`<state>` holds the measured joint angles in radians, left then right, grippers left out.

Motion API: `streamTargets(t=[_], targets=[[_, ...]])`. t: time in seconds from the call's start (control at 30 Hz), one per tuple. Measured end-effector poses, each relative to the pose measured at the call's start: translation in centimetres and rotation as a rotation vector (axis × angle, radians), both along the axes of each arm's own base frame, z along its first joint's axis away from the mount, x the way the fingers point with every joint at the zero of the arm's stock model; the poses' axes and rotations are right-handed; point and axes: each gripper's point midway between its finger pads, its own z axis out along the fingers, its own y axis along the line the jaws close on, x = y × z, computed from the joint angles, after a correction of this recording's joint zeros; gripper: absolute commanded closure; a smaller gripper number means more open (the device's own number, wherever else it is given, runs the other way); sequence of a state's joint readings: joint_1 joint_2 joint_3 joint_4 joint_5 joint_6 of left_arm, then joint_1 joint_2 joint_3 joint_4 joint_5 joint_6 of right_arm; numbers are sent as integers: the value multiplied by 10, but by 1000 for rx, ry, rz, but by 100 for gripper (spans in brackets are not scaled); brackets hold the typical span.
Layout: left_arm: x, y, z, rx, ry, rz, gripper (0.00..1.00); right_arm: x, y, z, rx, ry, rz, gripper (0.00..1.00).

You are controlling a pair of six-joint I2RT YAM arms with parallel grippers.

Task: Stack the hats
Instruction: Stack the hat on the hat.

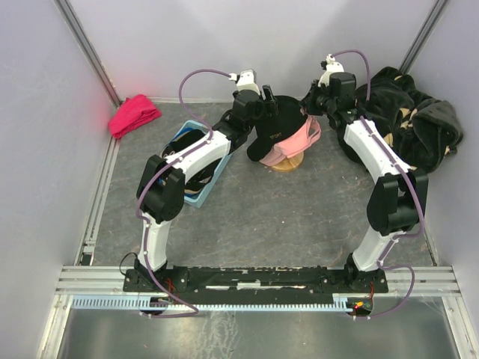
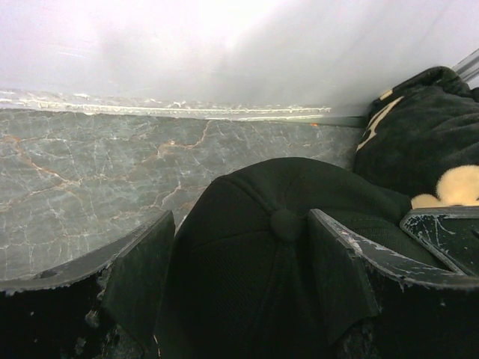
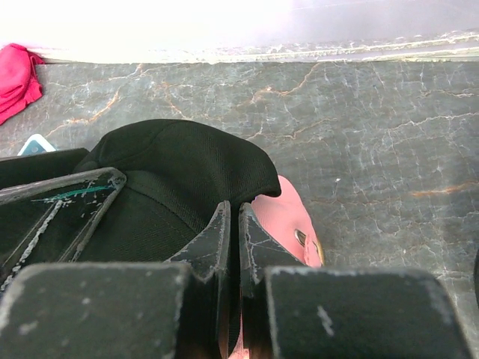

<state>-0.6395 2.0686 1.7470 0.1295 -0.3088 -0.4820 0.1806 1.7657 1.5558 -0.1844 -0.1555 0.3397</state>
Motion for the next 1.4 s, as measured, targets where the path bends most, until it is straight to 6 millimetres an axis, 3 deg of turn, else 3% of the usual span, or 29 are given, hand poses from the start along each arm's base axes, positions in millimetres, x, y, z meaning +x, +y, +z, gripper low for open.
streamTargets(t=[0.57,1.1,1.4], targets=[[-2,-5,-4,-23,6,-17,22,-11,4,10,7,-29,14,98],[-3,-1,-12,-30,4,-5,22,-28,29,32,-29,-87,72,98],[-33,31,-8,-54,-32,68,20,-39,32,34,-46,-79,79,98]])
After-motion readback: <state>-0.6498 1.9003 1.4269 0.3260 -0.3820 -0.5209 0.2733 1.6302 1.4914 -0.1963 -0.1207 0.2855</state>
